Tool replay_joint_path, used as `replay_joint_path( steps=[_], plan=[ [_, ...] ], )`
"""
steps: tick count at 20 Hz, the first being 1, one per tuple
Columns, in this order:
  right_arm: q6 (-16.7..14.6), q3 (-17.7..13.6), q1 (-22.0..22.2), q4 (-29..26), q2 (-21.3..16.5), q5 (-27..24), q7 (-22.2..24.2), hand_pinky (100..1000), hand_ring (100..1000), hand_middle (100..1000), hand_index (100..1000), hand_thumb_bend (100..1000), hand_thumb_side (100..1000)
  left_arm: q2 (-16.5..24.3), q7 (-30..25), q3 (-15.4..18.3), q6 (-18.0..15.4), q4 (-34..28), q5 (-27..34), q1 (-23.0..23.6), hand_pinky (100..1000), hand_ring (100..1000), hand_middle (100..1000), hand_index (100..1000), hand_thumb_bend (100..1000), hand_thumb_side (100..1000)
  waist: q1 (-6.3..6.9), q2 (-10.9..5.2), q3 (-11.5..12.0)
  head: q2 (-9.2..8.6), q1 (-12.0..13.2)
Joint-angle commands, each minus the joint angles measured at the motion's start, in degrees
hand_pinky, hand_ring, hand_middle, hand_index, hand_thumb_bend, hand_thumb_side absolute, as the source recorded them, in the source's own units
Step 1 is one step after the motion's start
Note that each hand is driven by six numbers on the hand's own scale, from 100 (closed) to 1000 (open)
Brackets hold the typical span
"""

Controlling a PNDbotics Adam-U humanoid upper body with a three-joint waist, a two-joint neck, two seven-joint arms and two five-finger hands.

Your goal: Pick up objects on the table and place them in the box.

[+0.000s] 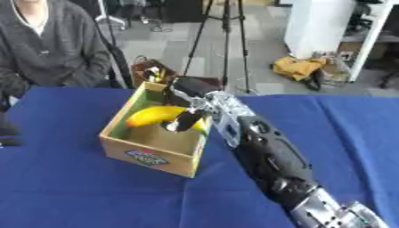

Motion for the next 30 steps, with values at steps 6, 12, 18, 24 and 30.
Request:
replay_joint_path(
  steps=[6, 12, 18, 24, 30],
  plan=[
    [-3.2, 0.3, 0.4, 3.1, 2.9, 4.6, 1.3, 675, 664, 690, 730, 453, 413, -0.1, -0.4, -0.4, -0.1, -1.6, 0.3, -1.5, 660, 694, 608, 764, 684, 902, 0.28, -0.42, 0.5, -1.24, -1.2],
    [-4.5, 0.1, 0.4, 2.6, 2.7, 4.7, 2.0, 871, 873, 937, 924, 708, 524, 0.0, -0.2, -0.3, -0.1, -1.6, 0.2, -1.4, 660, 693, 607, 763, 686, 902, 0.09, -0.39, 0.0, -1.34, -1.0],
    [-1.6, -1.7, -0.4, -2.4, 0.7, 1.2, -1.7, 876, 881, 953, 962, 767, 575, 0.4, 0.2, 0.1, -0.1, -1.6, 0.1, -1.0, 659, 693, 606, 762, 690, 901, -0.04, -0.66, -1.5, -1.14, -0.2],
    [3.7, -5.1, 0.3, -9.3, -1.4, -4.2, -7.2, 809, 814, 874, 927, 734, 564, 1.2, 1.1, 1.0, -0.1, -1.4, -0.3, -0.2, 659, 694, 606, 762, 691, 900, 0.05, -1.2, -4.3, -0.64, 1.5],
    [3.0, -6.8, 5.8, -18.1, -4.7, -9.6, -12.6, 746, 752, 795, 872, 447, 602, 2.2, 4.0, 3.6, -0.2, -1.2, -1.3, 1.1, 659, 700, 608, 762, 696, 899, 0.73, -1.87, -10.2, -0.24, 6.7]
  ],
)
